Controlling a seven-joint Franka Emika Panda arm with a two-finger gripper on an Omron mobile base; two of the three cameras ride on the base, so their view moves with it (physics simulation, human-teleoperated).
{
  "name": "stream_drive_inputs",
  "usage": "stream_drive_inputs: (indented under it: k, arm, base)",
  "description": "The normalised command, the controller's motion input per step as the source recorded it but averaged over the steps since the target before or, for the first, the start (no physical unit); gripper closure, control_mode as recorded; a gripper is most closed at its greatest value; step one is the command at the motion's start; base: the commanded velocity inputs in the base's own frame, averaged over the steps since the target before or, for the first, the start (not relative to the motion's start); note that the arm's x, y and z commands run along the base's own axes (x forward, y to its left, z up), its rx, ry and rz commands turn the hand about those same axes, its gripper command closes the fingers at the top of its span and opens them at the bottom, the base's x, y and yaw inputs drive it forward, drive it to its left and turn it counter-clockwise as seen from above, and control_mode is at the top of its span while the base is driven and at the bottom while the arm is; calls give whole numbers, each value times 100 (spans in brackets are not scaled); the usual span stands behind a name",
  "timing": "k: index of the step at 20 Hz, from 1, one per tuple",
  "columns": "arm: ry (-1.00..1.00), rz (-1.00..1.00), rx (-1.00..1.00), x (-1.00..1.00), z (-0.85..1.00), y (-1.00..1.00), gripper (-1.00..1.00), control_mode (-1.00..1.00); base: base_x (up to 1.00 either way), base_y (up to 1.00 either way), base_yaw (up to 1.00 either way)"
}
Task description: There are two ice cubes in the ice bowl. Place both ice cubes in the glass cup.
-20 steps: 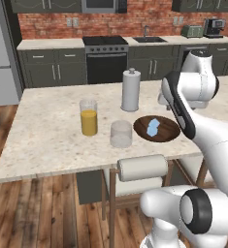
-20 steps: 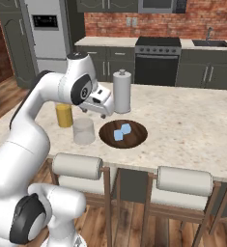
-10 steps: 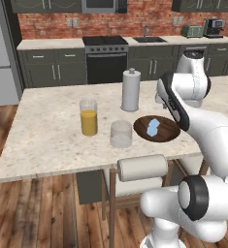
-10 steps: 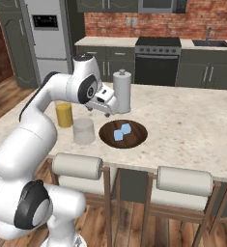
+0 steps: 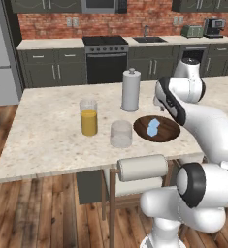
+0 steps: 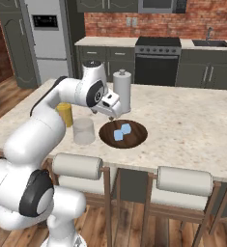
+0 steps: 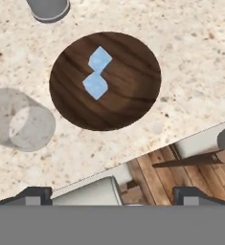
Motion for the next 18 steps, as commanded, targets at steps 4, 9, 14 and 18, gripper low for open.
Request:
stream_drive_inputs:
  k: [4, 9, 14, 18]
  arm:
    - [7, 0, 6, 22, -44, -3, -100, -100]
    - [13, 0, 1, 22, -56, 0, -100, -100]
    - [17, 0, 0, 31, -58, 0, -100, -100]
    - [13, 0, 0, 33, -47, 0, -100, -100]
  base:
    - [0, 0, 0]
    - [0, 0, 0]
    - [0, 0, 0]
    - [0, 0, 0]
